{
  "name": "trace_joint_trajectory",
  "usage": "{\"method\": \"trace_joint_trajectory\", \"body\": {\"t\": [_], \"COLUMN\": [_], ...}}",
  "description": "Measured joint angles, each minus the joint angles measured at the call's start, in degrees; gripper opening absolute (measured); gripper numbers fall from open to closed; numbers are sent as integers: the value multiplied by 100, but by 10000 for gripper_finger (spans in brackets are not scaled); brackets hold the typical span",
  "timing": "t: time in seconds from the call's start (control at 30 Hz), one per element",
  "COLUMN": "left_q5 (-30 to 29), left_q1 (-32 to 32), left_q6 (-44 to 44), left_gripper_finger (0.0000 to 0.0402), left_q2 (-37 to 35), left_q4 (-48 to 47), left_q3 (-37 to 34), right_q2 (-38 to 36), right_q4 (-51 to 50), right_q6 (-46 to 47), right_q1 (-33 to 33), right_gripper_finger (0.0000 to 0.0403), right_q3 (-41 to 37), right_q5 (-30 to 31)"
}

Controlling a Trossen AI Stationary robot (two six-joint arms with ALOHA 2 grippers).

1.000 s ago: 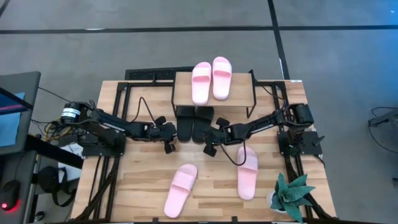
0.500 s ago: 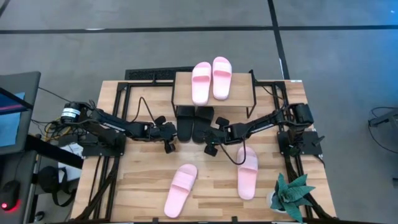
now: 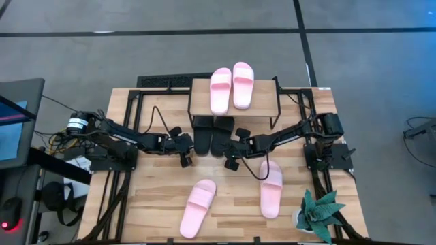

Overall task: Pick and place slides into the shelf
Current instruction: Adjust the black slides under the shelf

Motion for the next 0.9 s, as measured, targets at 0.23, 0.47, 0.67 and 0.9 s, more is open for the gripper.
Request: {"method": "trace_joint_trajectory", "body": {"t": [0.23,0.47,0.67,0.9], "left_q5": [-1,-1,4,4], "left_q1": [0,0,0,0], "left_q6": [10,6,1,-18], "left_gripper_finger": [48,48,48,48], "left_q2": [0,0,0,0], "left_q4": [0,0,-5,-19], "left_q3": [0,0,0,0], "right_q2": [2,156,365,343], "right_q4": [-69,69,75,-19], "right_q6": [48,143,251,309], "right_q1": [-65,-164,-38,10], "right_gripper_finger": [1,1,1,1], "right_q3": [0,13,9,9], "right_q5": [2,-1,-66,15]}}
